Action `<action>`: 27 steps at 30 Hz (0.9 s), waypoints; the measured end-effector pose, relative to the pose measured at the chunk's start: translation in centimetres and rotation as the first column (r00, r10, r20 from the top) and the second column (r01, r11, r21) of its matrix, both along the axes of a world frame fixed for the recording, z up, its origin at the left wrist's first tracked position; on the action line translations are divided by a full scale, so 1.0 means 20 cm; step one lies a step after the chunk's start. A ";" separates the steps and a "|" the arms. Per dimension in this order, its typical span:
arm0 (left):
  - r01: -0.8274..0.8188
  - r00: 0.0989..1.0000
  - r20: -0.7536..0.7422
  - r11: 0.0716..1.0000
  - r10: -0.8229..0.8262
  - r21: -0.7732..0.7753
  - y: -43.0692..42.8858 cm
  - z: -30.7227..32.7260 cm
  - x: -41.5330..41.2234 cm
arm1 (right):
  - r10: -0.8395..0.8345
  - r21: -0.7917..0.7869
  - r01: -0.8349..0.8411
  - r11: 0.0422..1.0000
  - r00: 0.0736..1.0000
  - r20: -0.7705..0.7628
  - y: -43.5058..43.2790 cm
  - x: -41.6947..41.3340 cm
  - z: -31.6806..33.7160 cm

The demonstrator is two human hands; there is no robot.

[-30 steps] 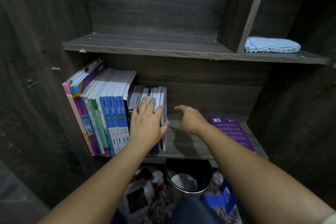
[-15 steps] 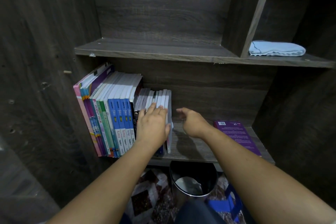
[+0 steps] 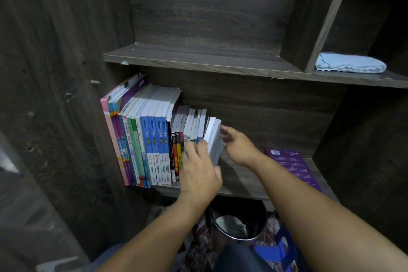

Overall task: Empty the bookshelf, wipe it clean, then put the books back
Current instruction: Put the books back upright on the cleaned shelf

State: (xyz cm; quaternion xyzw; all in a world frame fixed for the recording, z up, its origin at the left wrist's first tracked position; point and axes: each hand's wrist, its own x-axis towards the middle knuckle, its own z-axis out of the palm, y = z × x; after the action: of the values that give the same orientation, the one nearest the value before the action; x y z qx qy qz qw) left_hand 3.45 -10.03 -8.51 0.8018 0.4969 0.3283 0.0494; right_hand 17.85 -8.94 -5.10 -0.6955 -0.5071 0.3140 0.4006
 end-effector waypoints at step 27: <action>0.000 0.757 -0.608 0.931 -0.239 -0.366 0.09 0.54 -0.56 | -0.067 -0.127 0.096 0.987 0.975 0.213 0.33 -0.39 0.06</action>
State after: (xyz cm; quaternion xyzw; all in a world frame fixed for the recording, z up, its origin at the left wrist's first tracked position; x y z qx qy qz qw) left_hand -7.66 -8.16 2.31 0.8745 0.4797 -0.0621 0.0365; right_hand 10.06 -2.32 -3.81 -0.7705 -0.4947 0.2566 0.3094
